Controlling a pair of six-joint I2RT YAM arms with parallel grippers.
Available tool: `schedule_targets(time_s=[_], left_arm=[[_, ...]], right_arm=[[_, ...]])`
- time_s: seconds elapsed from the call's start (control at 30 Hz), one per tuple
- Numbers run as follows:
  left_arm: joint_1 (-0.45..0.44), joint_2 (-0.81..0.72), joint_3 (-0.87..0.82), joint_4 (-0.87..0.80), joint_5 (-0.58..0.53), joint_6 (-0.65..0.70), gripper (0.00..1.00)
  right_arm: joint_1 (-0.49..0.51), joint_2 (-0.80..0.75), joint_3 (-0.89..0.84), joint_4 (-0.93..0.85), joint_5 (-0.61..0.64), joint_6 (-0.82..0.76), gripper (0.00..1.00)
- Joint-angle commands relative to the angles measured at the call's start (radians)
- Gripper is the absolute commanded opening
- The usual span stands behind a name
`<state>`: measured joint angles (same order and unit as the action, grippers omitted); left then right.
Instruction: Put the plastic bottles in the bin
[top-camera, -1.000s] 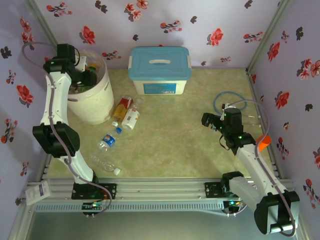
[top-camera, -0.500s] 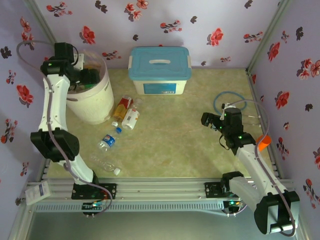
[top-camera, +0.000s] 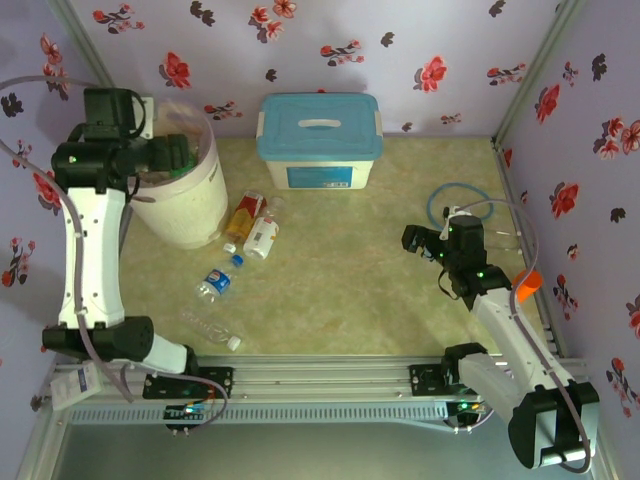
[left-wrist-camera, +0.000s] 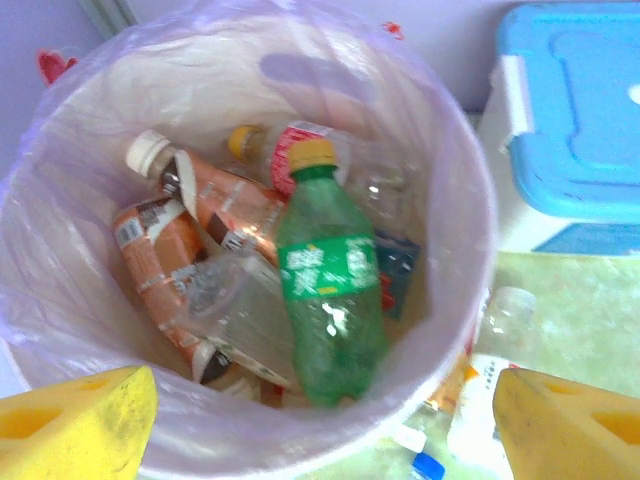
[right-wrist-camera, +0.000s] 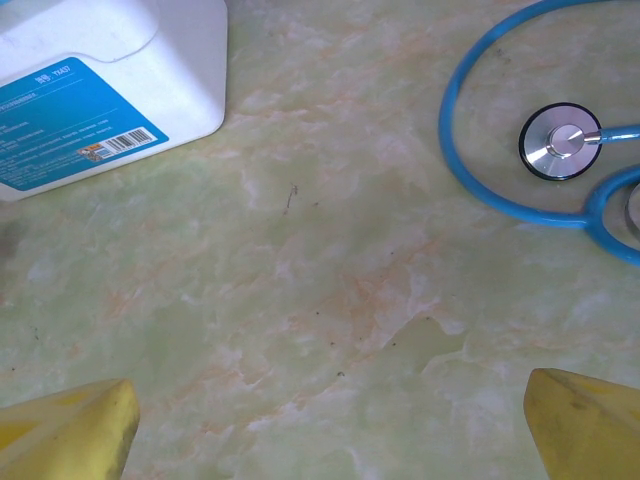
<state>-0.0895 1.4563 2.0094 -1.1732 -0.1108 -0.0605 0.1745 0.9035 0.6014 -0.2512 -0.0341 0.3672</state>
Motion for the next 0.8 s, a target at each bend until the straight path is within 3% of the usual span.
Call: schedule_targets(time_s=[0.0, 0.23, 0.4, 0.57, 0.77], left_arm=[[-0.118, -0.076, -0.009, -0.111, -0.111, -0.054, 0.86], [-0.374, -0.223, -0.263, -0.16, -0.234, -0.233, 0.83], [-0.497, -0.338, -0.564, 0.001, -0.199, -0.321, 0.84], [-0.51, -0.339, -0.747, 0.023, -0.228, -0.386, 0.88], [-0.468, -0.344, -0.951, 0.17, -0.203, -0.491, 0.93]], right_arm=[[-0.007, 0.0, 0.035, 0.025, -0.012, 0.006, 0.99], [-0.007, 0.018, 0.052, 0.02, -0.024, -0.011, 0.99], [-0.007, 0.008, 0.057, 0.022, -0.038, -0.032, 0.99], [-0.007, -0.02, 0.05, 0.031, -0.044, -0.042, 0.99], [-0.007, -0.044, 0.049, -0.011, -0.032, -0.063, 0.99]])
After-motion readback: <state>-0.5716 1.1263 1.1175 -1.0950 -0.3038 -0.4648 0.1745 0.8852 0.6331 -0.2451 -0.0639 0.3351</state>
